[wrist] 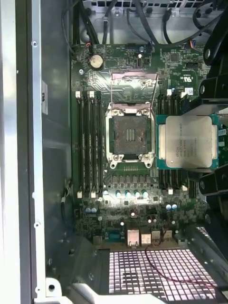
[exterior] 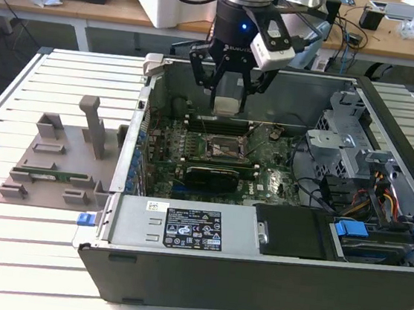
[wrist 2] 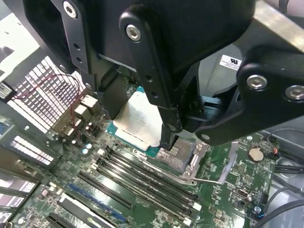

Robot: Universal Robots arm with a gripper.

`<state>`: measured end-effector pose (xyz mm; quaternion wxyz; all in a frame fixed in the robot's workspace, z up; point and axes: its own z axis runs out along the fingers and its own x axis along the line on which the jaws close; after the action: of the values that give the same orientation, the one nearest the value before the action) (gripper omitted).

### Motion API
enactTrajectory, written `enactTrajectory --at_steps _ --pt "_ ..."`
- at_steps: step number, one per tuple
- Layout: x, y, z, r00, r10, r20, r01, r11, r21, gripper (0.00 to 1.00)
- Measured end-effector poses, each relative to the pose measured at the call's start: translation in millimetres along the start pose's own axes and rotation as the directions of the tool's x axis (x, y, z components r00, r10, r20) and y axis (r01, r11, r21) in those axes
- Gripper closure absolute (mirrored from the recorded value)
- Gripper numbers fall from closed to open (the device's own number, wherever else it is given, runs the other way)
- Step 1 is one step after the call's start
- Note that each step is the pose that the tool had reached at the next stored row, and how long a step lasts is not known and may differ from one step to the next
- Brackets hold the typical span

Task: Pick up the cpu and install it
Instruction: 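Pick up the cpu and move it towards the insertion slot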

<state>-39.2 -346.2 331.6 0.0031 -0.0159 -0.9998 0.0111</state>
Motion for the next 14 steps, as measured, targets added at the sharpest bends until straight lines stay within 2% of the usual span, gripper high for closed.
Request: enactTrajectory --at_steps 1,5,7,8,10,14 --pt "-1.1 0.3 1.6 1.0000 0.000 -0.0002 0.000 1.0000 0.0001 0.47" --pt "-10.7 3.9 17.1 1.0000 0.000 -0.0029 0.000 1.0000 0.0025 0.47" --pt "-13.4 5.3 20.7 1.0000 0.000 -0.0038 0.000 1.0000 0.0032 0.47" --pt "-14.9 7.0 25.2 1.0000 0.000 -0.0043 0.000 1.0000 0.0039 0.47" --pt "-14.9 11.8 32.8 1.0000 -0.001 -0.0043 0.001 1.0000 0.0046 0.47" --pt "-14.6 23.0 40.5 1.0000 -0.008 -0.0041 0.008 1.0000 0.0046 0.47"
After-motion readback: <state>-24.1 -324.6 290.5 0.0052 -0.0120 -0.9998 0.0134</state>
